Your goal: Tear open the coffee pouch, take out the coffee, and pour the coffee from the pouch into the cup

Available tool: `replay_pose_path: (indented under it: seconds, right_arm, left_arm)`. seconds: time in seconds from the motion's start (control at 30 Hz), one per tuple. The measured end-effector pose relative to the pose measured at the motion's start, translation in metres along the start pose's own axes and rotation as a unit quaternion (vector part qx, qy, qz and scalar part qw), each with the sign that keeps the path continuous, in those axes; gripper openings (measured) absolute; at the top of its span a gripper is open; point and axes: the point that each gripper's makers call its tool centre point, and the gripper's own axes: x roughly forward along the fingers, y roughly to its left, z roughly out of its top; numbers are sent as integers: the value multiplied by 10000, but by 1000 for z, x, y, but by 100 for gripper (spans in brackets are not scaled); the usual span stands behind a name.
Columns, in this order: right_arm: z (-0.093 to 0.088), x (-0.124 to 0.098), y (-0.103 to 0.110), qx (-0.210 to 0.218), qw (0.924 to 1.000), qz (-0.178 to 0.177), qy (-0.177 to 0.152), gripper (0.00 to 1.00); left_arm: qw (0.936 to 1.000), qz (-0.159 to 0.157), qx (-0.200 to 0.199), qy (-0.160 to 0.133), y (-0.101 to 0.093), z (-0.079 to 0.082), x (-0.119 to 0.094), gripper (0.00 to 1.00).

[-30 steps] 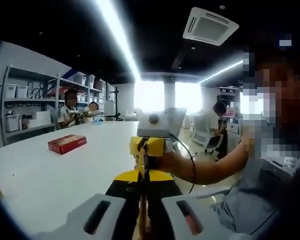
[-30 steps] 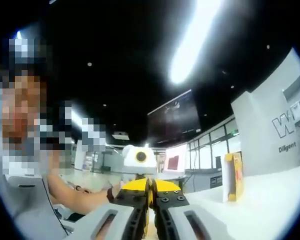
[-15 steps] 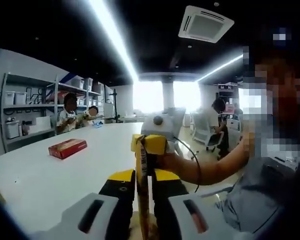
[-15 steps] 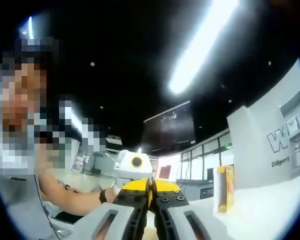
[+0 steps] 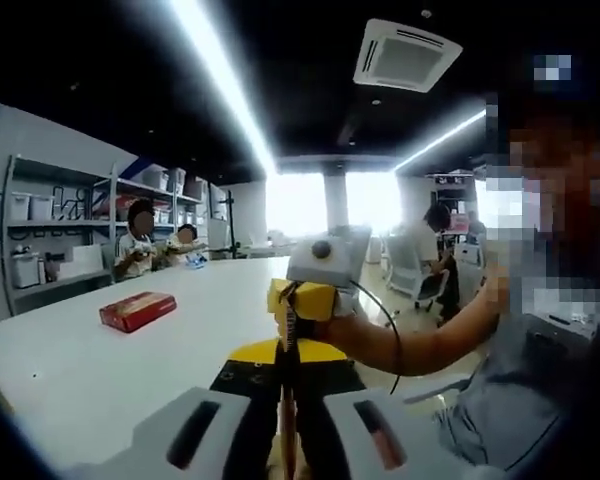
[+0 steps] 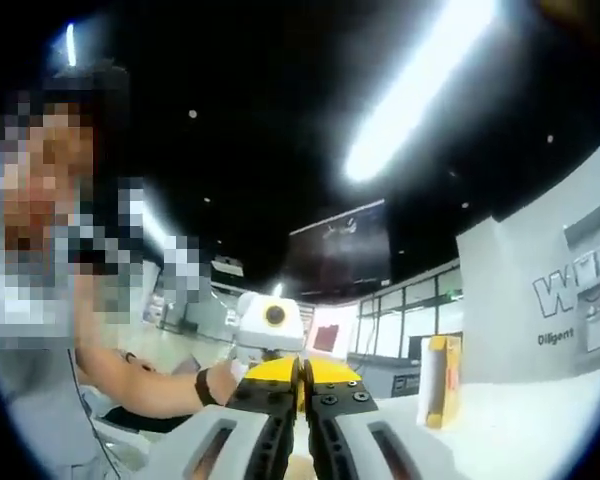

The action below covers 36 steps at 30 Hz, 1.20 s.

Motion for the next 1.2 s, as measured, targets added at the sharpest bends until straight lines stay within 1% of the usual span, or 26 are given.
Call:
replay_pose_path:
  seconds: [0.13,0.17,0.23,0.3,0.4,0.5,0.57,0.67,0.77,0.8,0.97,1.07,1.2]
  right_arm:
    - [-1,1,0,92,9999,49,25,4]
    - [0,1,2,365,9992,152,-39,5]
    - [1,0,1,600,9978,216,-159,8]
    - [-4,1,-1,662,9975,213,-153,13]
    - [-11,5,2,854,9958,282,-147,15]
    - [-12,9,4,934,9950,269,-238,9]
    - [-12,11,3,1008,9941,272,-280,8]
    - [-13,13,3,1030,9940,268,-267,7]
    - [-12,14,6,998,9943,294,-231,6]
    - [-11,15,5,953,9948,291,-226,6]
    - [-7,16,6,862,9955,359,-125,5]
    - [-8,16,8,801,9960,397,-25,5]
    - [-8,16,9,786,9960,415,16,5]
  left_arm:
    - [10000,-23,-45,-6,-2,0,-1,4]
    - [10000,-33,-45,-16,-3,0,-1,4]
    - [10000,-48,-63,-47,-3,2,-1,4]
    - [10000,-21,-26,-56,-1,2,-1,4]
    - [9999,-16,-34,-94,-2,3,-1,4]
    - [10000,-41,-32,-81,-4,1,0,5]
    - [10000,17,-17,-94,-2,0,-1,5]
    - [9999,13,-89,-116,-1,0,-4,7]
    - [9996,-89,-206,-155,-5,0,-5,16]
    - [9996,-102,-220,-153,-6,-1,-5,18]
    - [9997,-46,-227,-62,-3,-10,-11,18]
    - [9997,-21,-250,-59,-2,-12,-14,17]
    - [9997,-41,-254,-25,-3,-15,-15,16]
